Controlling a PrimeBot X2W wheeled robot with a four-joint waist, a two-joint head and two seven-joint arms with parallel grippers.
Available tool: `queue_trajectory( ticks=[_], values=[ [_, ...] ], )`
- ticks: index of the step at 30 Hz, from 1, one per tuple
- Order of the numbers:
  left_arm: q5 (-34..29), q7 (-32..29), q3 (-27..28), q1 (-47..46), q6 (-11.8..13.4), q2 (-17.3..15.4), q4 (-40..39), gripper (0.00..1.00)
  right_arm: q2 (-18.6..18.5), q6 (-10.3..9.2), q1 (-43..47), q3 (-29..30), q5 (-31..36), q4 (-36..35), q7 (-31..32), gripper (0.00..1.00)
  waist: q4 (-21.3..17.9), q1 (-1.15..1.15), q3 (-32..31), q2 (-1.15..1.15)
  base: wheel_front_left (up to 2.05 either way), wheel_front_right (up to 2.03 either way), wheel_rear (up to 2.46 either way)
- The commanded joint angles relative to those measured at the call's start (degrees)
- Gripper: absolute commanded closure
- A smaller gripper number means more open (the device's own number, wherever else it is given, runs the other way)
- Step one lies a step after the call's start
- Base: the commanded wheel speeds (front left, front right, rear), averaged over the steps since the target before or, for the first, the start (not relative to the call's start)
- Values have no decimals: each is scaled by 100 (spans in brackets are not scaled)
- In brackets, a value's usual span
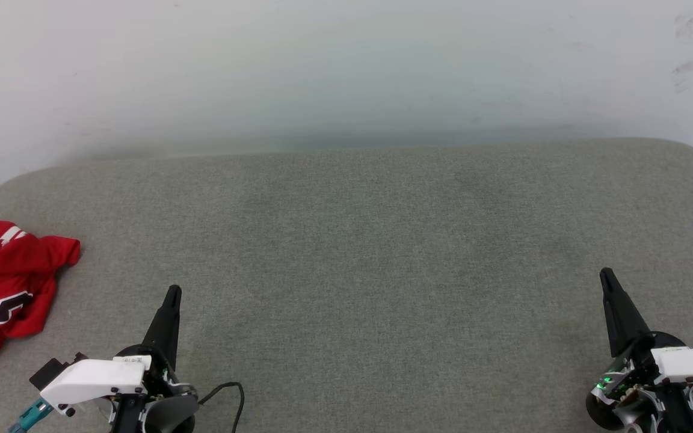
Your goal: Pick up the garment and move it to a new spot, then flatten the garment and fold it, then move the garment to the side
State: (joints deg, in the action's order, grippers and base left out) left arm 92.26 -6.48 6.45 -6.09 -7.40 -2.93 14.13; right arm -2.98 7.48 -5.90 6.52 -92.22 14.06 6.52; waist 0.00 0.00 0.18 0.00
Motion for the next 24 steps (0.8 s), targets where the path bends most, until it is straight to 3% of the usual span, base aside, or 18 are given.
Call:
queue_trajectory(
  ticks=[1,24],
  values=[
    [-17,-17,12,-36,-17,5,-4,100,17,2,-71,-4,7,4,6,100,0,0,0,0,0,0,0],
    [-17,-16,14,-36,-17,5,-4,100,17,2,-71,-4,7,3,5,100,0,0,0,0,0,0,0]
  ],
)
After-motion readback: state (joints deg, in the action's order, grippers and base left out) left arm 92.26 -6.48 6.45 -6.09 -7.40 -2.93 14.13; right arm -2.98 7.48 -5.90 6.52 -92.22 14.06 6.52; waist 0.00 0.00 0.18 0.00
